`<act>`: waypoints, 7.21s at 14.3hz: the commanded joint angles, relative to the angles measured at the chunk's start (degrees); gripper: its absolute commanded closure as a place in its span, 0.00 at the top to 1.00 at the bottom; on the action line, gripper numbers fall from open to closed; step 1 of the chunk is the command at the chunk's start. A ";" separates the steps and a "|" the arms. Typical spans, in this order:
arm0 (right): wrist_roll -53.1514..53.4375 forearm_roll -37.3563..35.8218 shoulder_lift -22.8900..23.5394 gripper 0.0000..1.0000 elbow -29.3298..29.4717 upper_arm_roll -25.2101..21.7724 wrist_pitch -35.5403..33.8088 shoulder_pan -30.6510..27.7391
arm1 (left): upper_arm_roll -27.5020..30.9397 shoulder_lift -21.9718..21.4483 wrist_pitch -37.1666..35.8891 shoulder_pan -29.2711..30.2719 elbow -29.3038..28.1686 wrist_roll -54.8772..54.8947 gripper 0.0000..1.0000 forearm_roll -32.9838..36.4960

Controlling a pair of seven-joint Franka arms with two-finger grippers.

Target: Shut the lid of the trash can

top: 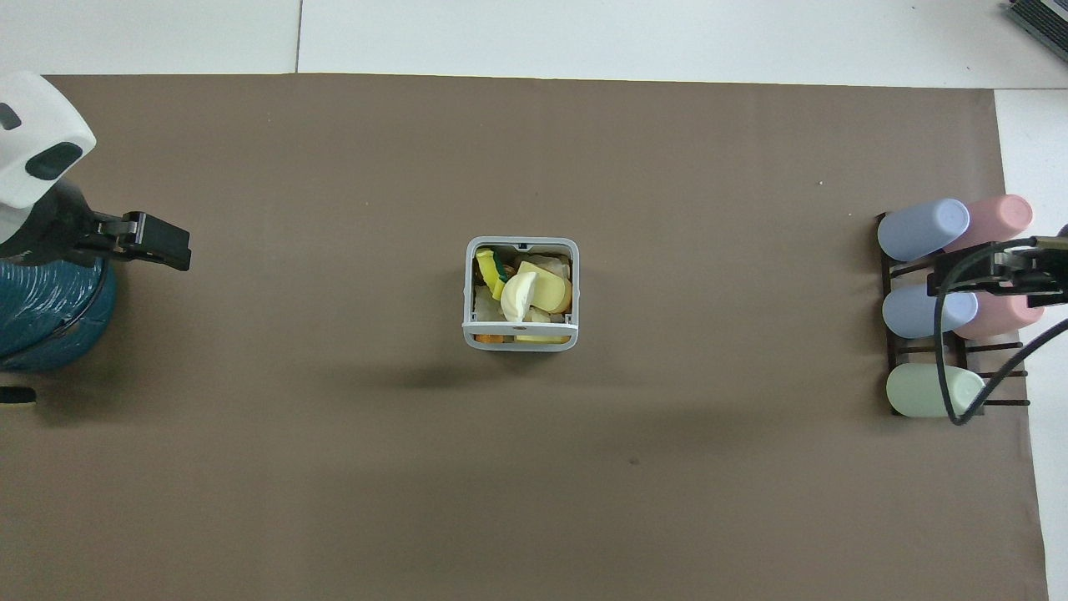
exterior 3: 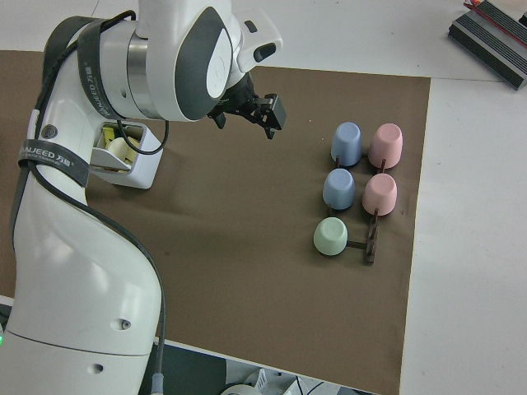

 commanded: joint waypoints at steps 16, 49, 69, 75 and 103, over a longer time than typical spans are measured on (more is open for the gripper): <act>-1.92 -0.36 -0.64 1.00 -0.67 0.12 -0.09 -0.78 | -0.81 -3.26 2.99 -10.12 -5.25 -9.61 1.00 0.77; -4.03 -0.36 -0.99 1.00 -1.64 0.12 0.09 -0.95 | -0.81 2.36 62.59 -28.68 -28.73 -45.05 0.13 -8.90; -4.03 -0.36 -0.99 1.00 -1.64 0.12 0.18 -0.95 | -0.81 14.57 69.62 -28.85 -25.38 -44.52 0.04 -8.90; -3.95 -0.36 -0.99 1.00 -1.73 0.12 0.44 -0.95 | -0.72 12.83 62.89 -26.93 -21.45 -44.70 0.05 -8.90; -1.83 0.70 -2.05 1.00 -3.84 0.12 0.88 -0.25 | -0.02 -3.70 7.83 1.03 -3.41 0.04 1.00 3.67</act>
